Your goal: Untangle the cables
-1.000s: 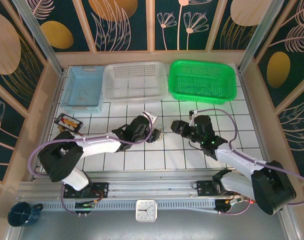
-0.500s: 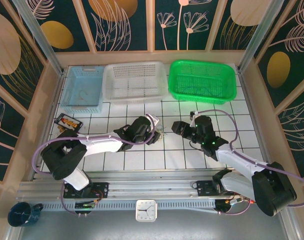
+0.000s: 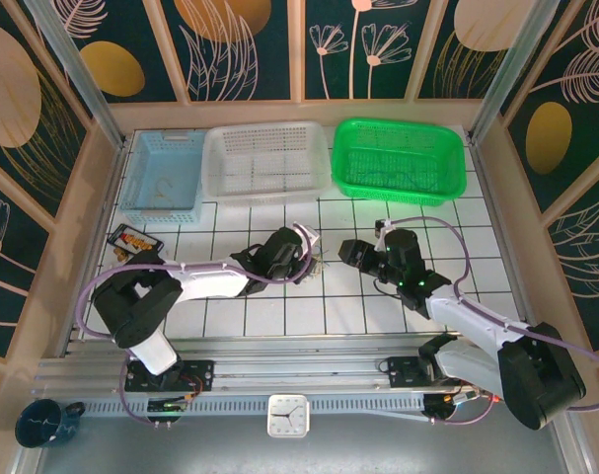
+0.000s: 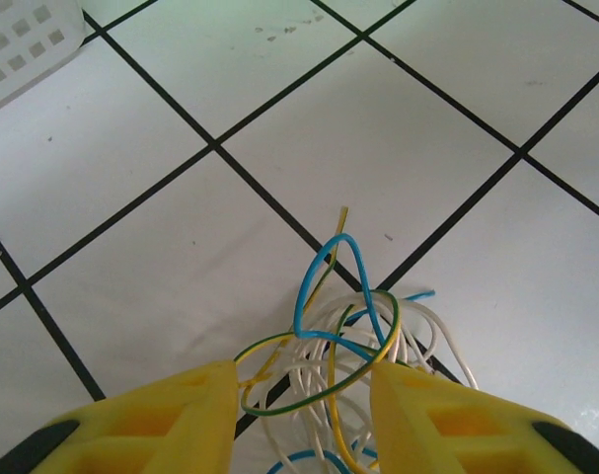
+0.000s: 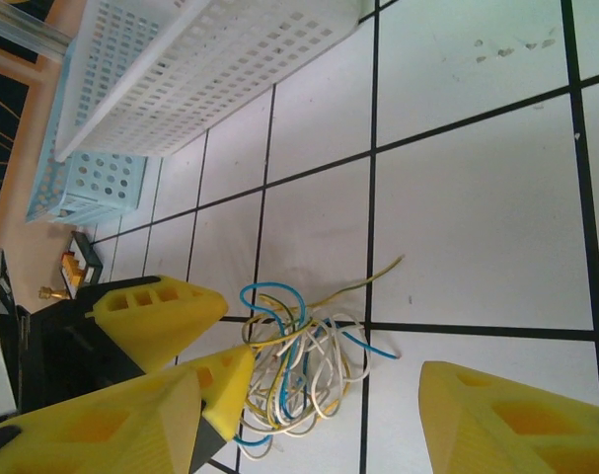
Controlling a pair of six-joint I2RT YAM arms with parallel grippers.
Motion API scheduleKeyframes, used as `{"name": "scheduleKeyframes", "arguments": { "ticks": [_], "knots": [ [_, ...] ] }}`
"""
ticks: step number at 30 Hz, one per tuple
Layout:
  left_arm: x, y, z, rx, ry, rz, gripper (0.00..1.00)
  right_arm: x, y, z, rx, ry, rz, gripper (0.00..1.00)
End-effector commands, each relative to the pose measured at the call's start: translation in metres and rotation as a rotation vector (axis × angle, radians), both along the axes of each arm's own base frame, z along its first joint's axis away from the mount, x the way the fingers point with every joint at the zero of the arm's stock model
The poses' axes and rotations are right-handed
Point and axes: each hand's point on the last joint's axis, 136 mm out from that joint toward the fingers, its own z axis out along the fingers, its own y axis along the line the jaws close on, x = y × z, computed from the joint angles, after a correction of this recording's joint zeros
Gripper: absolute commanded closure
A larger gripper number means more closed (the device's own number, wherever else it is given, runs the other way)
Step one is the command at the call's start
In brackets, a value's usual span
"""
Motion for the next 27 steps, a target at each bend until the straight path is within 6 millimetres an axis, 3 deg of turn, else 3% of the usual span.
{"name": "scheduleKeyframes", "arguments": {
  "ticks": [1, 8, 11, 21, 27],
  "knots": [
    [0.006, -0.012, 0.004, -0.017, -0.020, -0.023, 0.65, -0.002, -0.006, -0.004, -0.013, -0.004, -0.013, 0.39],
    [0.007, -0.014, 0.010, -0.032, -0.027, -0.021, 1.00, -0.003, -0.005, -0.003, -0.007, -0.011, -0.005, 0.39],
    [0.007, -0.012, 0.017, -0.038, -0.036, -0.014, 1.00, -0.004, -0.003, -0.003, -0.004, -0.015, 0.007, 0.39],
    [-0.007, -0.018, 0.068, -0.212, -0.035, -0.042, 1.00, -0.001, 0.014, -0.008, 0.011, -0.026, 0.058, 0.39],
    [-0.015, -0.019, 0.077, -0.286, -0.017, -0.047, 1.00, 0.000, 0.042, -0.008, 0.016, -0.027, 0.123, 0.39]
  ]
}}
